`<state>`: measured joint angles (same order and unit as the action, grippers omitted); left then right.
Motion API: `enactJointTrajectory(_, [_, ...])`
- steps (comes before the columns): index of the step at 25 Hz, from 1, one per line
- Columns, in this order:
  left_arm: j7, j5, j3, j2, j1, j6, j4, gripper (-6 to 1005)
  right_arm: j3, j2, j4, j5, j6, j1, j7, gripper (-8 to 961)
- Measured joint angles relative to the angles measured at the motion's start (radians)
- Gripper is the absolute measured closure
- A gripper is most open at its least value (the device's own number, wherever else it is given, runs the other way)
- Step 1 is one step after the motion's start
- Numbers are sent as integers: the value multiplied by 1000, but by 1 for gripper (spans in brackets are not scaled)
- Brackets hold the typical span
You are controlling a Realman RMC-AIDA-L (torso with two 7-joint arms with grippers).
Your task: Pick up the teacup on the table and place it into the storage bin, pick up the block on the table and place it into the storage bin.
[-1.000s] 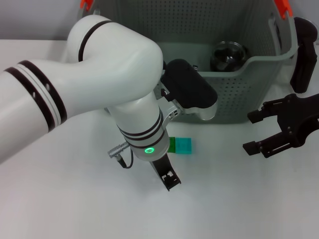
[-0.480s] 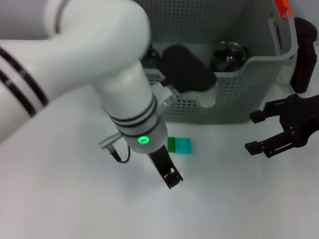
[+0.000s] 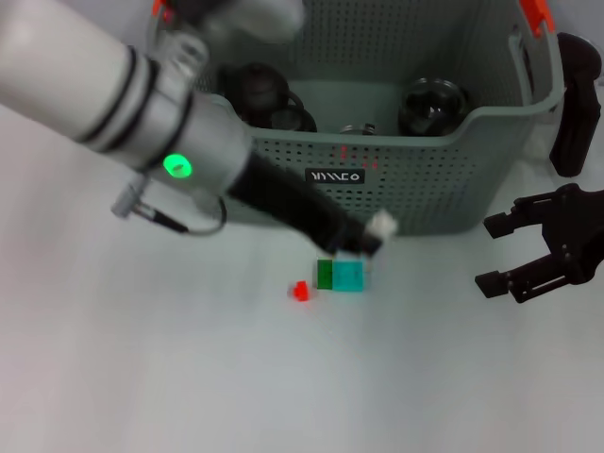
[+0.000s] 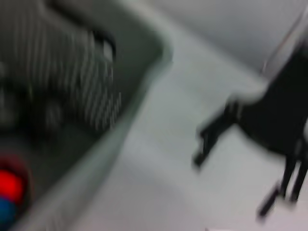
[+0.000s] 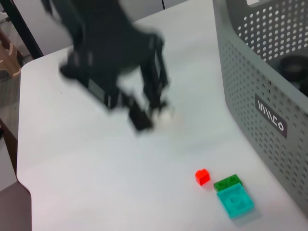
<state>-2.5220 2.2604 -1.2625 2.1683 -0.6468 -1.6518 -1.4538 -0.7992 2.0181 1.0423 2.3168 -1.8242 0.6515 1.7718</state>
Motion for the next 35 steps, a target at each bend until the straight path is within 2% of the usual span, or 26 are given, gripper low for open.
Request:
enactJointTrajectory(5, [120, -119, 191, -1, -16, 46, -10, 794, 0, 0, 0, 0, 4, -8, -1, 7])
enactJointTrajectory(8, [145, -139, 241, -5, -36, 129, 4, 780, 0, 0, -2, -1, 5, -10, -2, 7])
enactJointTrajectory(15, [164, -138, 250, -52, -74, 352, 170, 745, -4, 4, -12, 4, 12, -8, -2, 7])
enactJointTrajectory(20, [185, -132, 251, -67, -94, 438, 266, 721, -12, 5, -24, 4, 13, 3, -2, 7])
enactJointTrajectory(25, [193, -123, 251, -67, -95, 468, 275, 696, -13, 7, -26, 5, 13, 12, -2, 6])
enactJointTrajectory(29, [198, -133, 252, -67, -80, 442, 244, 561, -29, 12, -28, 6, 21, 20, -10, 6])
enactJointTrajectory(31, [226, -151, 253, -66, -62, 380, 207, 494, -44, 15, -34, 6, 31, 26, -13, 6])
enactJointTrajectory(34, [307, -219, 260, -57, -22, 223, 147, 257, -69, 16, -50, 6, 45, 40, -12, 6])
enactJointTrajectory(35, [333, -244, 262, -53, -7, 181, 135, 208, -75, 16, -54, 7, 48, 43, -11, 6])
